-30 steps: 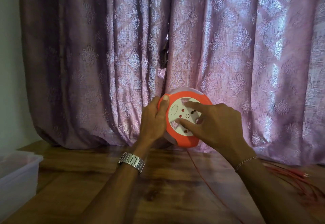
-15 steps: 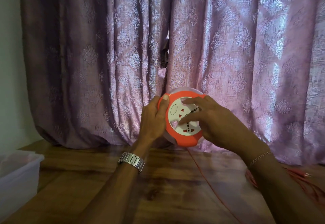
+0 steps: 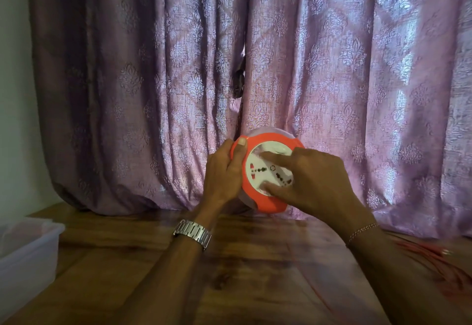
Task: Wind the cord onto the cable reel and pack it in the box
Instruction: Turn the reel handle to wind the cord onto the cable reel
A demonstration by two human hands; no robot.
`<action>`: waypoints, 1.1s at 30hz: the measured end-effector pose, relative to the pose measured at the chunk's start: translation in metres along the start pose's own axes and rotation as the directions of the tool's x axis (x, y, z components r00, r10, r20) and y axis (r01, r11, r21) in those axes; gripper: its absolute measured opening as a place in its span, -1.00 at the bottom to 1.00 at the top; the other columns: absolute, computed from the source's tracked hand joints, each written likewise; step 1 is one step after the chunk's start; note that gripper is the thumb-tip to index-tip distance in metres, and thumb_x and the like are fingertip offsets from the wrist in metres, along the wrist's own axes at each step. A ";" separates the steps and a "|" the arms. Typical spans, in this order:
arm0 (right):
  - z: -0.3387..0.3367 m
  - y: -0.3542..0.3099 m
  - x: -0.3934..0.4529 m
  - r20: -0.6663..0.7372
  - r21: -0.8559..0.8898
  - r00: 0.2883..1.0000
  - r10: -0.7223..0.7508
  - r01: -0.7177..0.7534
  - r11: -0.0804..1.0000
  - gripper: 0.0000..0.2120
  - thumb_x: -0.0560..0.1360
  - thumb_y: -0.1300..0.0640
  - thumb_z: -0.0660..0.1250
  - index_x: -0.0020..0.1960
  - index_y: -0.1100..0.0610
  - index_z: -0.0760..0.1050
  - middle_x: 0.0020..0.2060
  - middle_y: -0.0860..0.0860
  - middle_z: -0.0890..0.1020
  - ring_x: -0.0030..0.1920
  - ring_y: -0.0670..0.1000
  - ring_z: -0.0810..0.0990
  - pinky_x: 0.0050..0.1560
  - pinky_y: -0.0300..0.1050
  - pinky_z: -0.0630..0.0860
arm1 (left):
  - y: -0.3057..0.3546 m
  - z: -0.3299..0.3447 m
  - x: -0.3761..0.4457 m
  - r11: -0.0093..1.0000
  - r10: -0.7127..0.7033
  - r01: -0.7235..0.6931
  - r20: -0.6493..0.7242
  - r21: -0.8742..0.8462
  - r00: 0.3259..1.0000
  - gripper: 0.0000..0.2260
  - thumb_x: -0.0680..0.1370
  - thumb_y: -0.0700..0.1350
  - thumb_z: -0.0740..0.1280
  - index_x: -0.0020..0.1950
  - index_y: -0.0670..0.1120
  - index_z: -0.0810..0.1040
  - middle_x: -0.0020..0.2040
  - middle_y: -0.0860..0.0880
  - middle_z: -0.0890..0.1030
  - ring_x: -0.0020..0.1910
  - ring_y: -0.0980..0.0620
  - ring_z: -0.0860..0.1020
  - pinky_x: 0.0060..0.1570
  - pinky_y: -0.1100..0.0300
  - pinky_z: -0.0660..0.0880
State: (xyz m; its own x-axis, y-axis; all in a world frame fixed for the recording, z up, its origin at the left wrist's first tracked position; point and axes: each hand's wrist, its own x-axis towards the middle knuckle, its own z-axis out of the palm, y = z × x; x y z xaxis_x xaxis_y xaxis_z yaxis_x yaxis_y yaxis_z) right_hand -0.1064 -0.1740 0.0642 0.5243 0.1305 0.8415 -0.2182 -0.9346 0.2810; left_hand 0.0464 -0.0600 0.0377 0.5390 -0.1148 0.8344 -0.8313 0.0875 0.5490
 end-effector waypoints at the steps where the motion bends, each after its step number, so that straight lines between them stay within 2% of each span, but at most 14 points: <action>1: 0.002 0.000 0.001 -0.027 -0.001 0.999 0.041 -0.041 0.999 -0.43 0.29 -0.46 0.21 0.24 -0.29 0.47 -0.31 -0.08 0.67 -0.26 0.08 0.64 -0.37 -0.18 0.38 | 0.000 0.000 0.000 1.000 0.001 -0.001 0.005 -0.003 1.000 -0.51 0.61 0.27 0.14 -0.20 -0.14 0.46 -0.37 0.02 0.53 -0.35 0.08 0.46 -0.24 0.01 0.43; 4: 0.005 0.002 0.001 -0.039 -0.031 0.997 0.074 -0.075 0.997 -0.33 0.31 -0.56 0.08 0.23 -0.22 0.52 -0.40 -0.06 0.67 -0.31 0.10 0.64 -0.38 -0.14 0.46 | 0.000 0.001 -0.001 1.000 0.004 -0.004 0.008 -0.014 1.000 -0.48 0.58 0.33 0.13 -0.20 -0.12 0.46 -0.36 -0.01 0.57 -0.37 0.12 0.49 -0.28 0.06 0.44; 8: -0.001 0.005 0.001 -0.052 -0.017 0.998 0.027 -0.028 0.999 -0.41 0.37 -0.50 0.14 0.20 -0.17 0.56 -0.33 -0.07 0.67 -0.24 0.05 0.63 -0.37 -0.15 0.44 | -0.002 0.002 0.000 1.000 0.009 -0.009 0.006 -0.013 1.000 -0.55 0.61 0.28 0.15 -0.25 -0.06 0.42 -0.41 0.04 0.53 -0.41 0.20 0.46 -0.37 0.23 0.37; 11: -0.005 0.010 0.003 -0.098 0.049 0.990 -0.105 0.110 0.993 -0.69 0.48 -0.18 0.34 0.09 -0.03 0.64 -0.19 -0.05 0.67 -0.14 0.07 0.53 -0.34 -0.10 0.42 | -0.004 0.001 0.002 1.000 0.011 -0.011 -0.009 0.002 1.000 -0.60 0.64 0.22 0.17 -0.28 -0.01 0.39 -0.42 0.08 0.54 -0.43 0.21 0.45 -0.40 0.27 0.33; 13: -0.007 0.015 0.005 -0.085 0.095 0.978 -0.191 0.198 0.976 -0.83 0.49 0.05 0.40 0.05 0.01 0.65 -0.01 -0.02 0.67 -0.07 0.10 0.50 -0.27 -0.05 0.48 | -0.006 0.000 0.003 0.999 0.023 -0.023 -0.024 0.026 0.999 -0.61 0.64 0.19 0.17 -0.27 -0.02 0.40 -0.42 0.04 0.52 -0.42 0.19 0.45 -0.38 0.24 0.33; 14: -0.007 0.016 0.006 -0.046 0.114 0.973 -0.226 0.230 0.966 -0.81 0.46 0.15 0.41 0.05 -0.01 0.66 0.10 -0.01 0.65 -0.02 0.12 0.50 -0.21 -0.03 0.51 | -0.006 -0.001 0.003 0.999 0.026 -0.026 -0.024 0.028 0.999 -0.61 0.64 0.20 0.17 -0.25 -0.03 0.42 -0.40 0.03 0.53 -0.41 0.17 0.46 -0.37 0.21 0.34; 16: -0.009 0.015 0.005 0.090 0.158 0.960 -0.264 0.248 0.956 -0.62 0.38 0.29 0.43 0.07 -0.10 0.65 0.27 0.01 0.56 0.12 0.15 0.48 -0.08 0.03 0.54 | -0.006 -0.001 0.003 0.999 0.027 -0.027 -0.014 0.024 1.000 -0.57 0.64 0.21 0.16 -0.22 -0.09 0.46 -0.38 -0.02 0.56 -0.38 0.10 0.50 -0.36 0.16 0.37; 18: -0.010 0.009 0.004 0.190 0.201 0.945 -0.265 0.226 0.953 -0.50 0.34 0.34 0.43 0.10 -0.18 0.63 0.36 0.04 0.47 0.25 0.19 0.42 0.01 0.12 0.56 | -0.006 -0.001 0.003 0.999 0.028 -0.027 -0.008 0.024 1.000 -0.54 0.63 0.23 0.16 -0.19 -0.14 0.47 -0.37 -0.04 0.57 -0.37 0.08 0.52 -0.36 0.16 0.38; 21: -0.011 0.000 0.003 0.230 0.190 0.938 -0.260 0.219 0.957 -0.48 0.36 0.30 0.34 0.15 -0.22 0.59 0.39 0.08 0.42 0.29 0.24 0.39 0.06 0.16 0.55 | -0.005 0.000 0.002 1.000 0.012 -0.012 -0.012 -0.003 1.000 -0.54 0.63 0.22 0.17 -0.22 -0.13 0.45 -0.40 0.03 0.54 -0.40 0.19 0.46 -0.40 0.28 0.34; 25: -0.008 -0.003 0.002 0.181 0.133 0.958 -0.223 0.201 0.970 -0.56 0.38 0.20 0.30 0.12 -0.24 0.61 0.32 0.09 0.48 0.20 0.23 0.45 -0.02 0.12 0.57 | -0.004 0.000 0.003 1.000 0.016 -0.016 -0.007 -0.004 1.000 -0.59 0.63 0.22 0.18 -0.27 -0.05 0.41 -0.40 0.11 0.55 -0.41 0.23 0.47 -0.41 0.33 0.33; 28: -0.007 -0.003 0.002 0.155 0.090 0.965 -0.210 0.198 0.976 -0.56 0.37 0.04 0.12 0.11 -0.28 0.59 0.25 0.08 0.51 0.15 0.20 0.50 -0.11 0.06 0.55 | -0.003 0.000 0.004 1.000 0.013 -0.013 -0.012 -0.008 1.000 -0.52 0.59 0.30 0.15 -0.25 -0.08 0.44 -0.41 0.05 0.52 -0.40 0.19 0.46 -0.35 0.20 0.38; 30: -0.004 -0.003 0.000 0.147 0.043 0.973 -0.181 0.176 0.983 -0.55 0.37 0.00 0.14 0.17 -0.35 0.52 0.19 0.05 0.52 0.11 0.14 0.55 -0.20 -0.02 0.53 | -0.003 -0.002 0.004 1.000 0.014 -0.014 -0.011 -0.007 1.000 -0.51 0.58 0.31 0.14 -0.23 -0.09 0.46 -0.38 0.04 0.55 -0.38 0.15 0.48 -0.29 0.07 0.45; 33: 0.001 -0.002 -0.002 0.087 -0.004 0.992 -0.092 0.093 0.996 -0.52 0.35 -0.12 0.22 0.26 -0.41 0.38 0.00 -0.01 0.57 -0.16 0.07 0.62 -0.35 -0.14 0.39 | -0.002 -0.003 0.005 1.000 0.023 -0.023 -0.017 0.005 1.000 -0.52 0.59 0.31 0.15 -0.25 -0.08 0.43 -0.41 0.05 0.51 -0.40 0.09 0.46 -0.29 -0.01 0.46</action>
State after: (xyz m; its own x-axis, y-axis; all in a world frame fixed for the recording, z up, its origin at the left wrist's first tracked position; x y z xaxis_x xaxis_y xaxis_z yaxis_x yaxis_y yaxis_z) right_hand -0.1061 -0.1728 0.0613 0.6114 0.1867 0.7690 -0.1718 -0.9172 0.3594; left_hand 0.0512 -0.0574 0.0405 0.5216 -0.0964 0.8477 -0.8443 0.0849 0.5292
